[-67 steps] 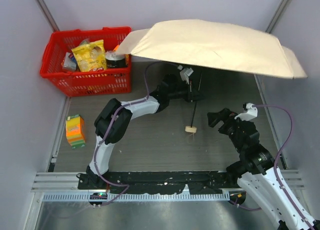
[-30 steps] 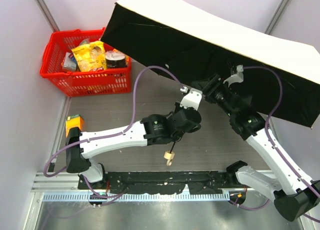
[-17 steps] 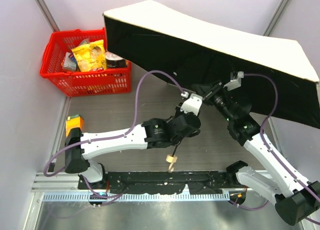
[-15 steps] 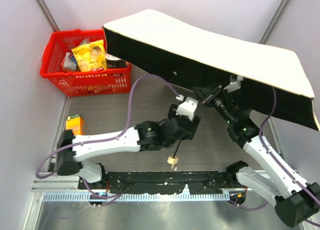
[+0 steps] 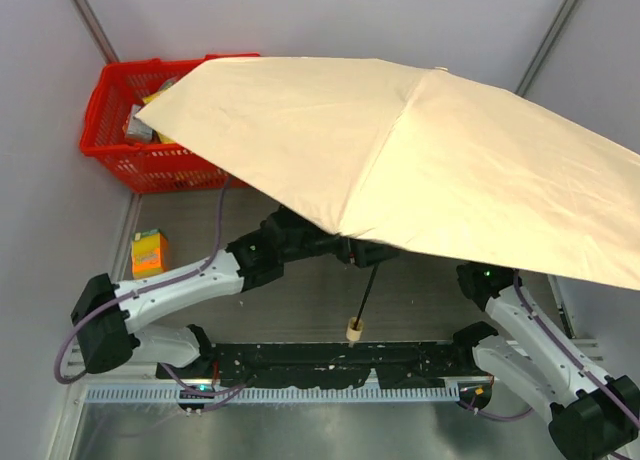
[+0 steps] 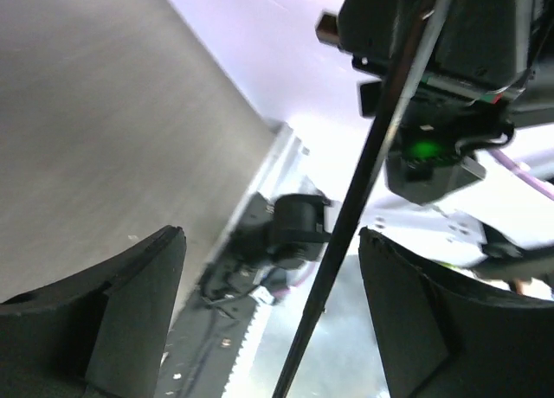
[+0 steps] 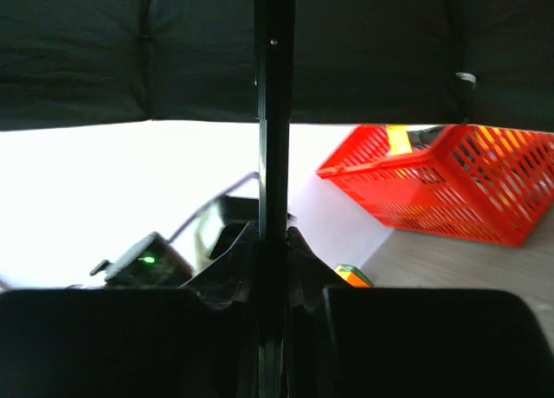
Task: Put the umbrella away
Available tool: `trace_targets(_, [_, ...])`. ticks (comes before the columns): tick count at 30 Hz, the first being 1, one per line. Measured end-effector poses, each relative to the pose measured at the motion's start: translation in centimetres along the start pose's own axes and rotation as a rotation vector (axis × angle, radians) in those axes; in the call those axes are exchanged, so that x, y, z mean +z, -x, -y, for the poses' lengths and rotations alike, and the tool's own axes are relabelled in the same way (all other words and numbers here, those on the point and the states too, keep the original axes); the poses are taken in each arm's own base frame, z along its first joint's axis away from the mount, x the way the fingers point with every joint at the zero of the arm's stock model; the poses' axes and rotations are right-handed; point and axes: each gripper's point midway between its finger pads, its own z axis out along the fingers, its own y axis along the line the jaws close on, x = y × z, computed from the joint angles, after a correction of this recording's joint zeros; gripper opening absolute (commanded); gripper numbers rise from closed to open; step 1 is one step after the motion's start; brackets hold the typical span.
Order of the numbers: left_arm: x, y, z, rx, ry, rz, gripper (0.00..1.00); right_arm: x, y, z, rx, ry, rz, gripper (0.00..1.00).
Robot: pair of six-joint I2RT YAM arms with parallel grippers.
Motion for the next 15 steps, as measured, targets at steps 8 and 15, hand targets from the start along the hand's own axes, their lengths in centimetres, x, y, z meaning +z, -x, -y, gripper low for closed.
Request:
trace_targets(8, [2.0,-2.7,3.9,-0.111,-0.256,-0.136,0.0,0.0,0.9,-2.7,-0.034,0.114,0.023,0.01])
trace_targets(15, [1.8,-2.6,3.9,-0.032,-0.222,-0.1,0.0,0.8,1.8,0.1,0.019,-0.109,0.031,0.54])
